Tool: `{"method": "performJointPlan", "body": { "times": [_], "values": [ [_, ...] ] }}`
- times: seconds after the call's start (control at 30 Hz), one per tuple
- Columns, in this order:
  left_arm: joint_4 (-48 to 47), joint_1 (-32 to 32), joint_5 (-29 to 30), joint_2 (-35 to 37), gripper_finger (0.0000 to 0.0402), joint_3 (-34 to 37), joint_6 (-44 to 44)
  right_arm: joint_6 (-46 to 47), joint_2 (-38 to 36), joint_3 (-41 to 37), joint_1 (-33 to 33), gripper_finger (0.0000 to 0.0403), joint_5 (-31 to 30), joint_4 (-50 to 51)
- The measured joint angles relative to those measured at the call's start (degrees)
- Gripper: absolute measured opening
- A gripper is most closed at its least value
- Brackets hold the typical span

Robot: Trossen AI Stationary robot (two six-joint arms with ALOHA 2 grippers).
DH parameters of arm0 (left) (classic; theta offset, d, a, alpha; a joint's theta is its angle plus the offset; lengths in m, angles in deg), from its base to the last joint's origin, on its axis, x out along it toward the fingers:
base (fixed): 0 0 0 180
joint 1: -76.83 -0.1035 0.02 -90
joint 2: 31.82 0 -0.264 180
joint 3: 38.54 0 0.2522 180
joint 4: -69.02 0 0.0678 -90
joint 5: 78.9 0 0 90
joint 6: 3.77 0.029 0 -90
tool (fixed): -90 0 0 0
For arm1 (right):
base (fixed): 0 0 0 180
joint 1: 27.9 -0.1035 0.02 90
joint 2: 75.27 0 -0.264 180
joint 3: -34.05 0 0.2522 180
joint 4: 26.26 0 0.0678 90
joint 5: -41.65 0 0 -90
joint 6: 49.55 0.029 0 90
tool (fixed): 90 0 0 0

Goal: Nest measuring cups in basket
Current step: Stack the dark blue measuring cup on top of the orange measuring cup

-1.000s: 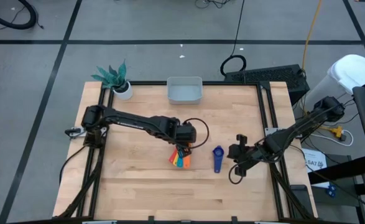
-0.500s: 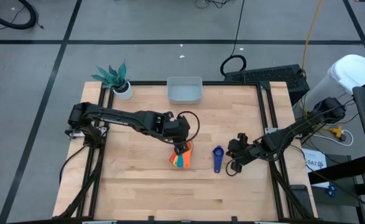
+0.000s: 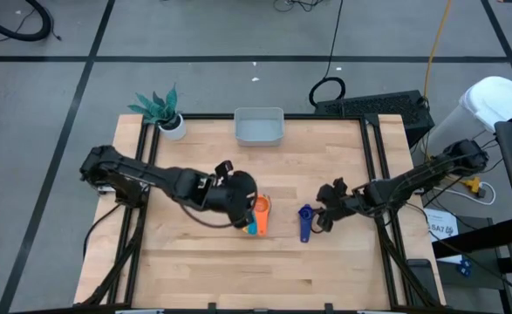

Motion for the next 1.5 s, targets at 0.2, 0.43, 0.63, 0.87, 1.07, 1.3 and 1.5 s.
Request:
{"method": "performJointPlan", "body": {
  "times": [0.2,0.43,0.63,0.87,1.07,1.3,1.5],
  "values": [
    [0.0,3.5,5.1,0.0,0.0173,0.0,-2.0,-1.8,0.2,0.0,2.8,0.0184,2.9,-0.1],
    [-0.1,6.2,6.8,0.0,0.0172,0.0,-4.5,-4.8,2.8,0.0,5.7,0.0170,6.4,-0.5],
    [-0.2,8.2,8.6,0.0,0.0172,0.0,-5.9,-5.9,6.9,0.0,7.1,0.0169,9.0,-1.7],
    [-0.3,9.6,9.6,0.0,0.0172,0.0,-6.0,-6.1,10.0,0.1,7.4,0.0169,11.9,-7.5],
    [-2.7,9.6,9.6,0.0,0.0172,0.0,-6.9,-5.9,7.8,0.1,7.5,0.0169,12.3,-5.0],
    [-3.7,9.6,10.1,-0.1,0.0172,0.0,-8.1,-5.7,3.8,0.1,7.5,0.0169,12.3,-4.6],
    [-3.7,9.6,10.3,-0.1,0.0172,0.1,-8.4,-5.3,3.9,0.1,7.5,0.0169,12.0,-5.3]
  ]
}}
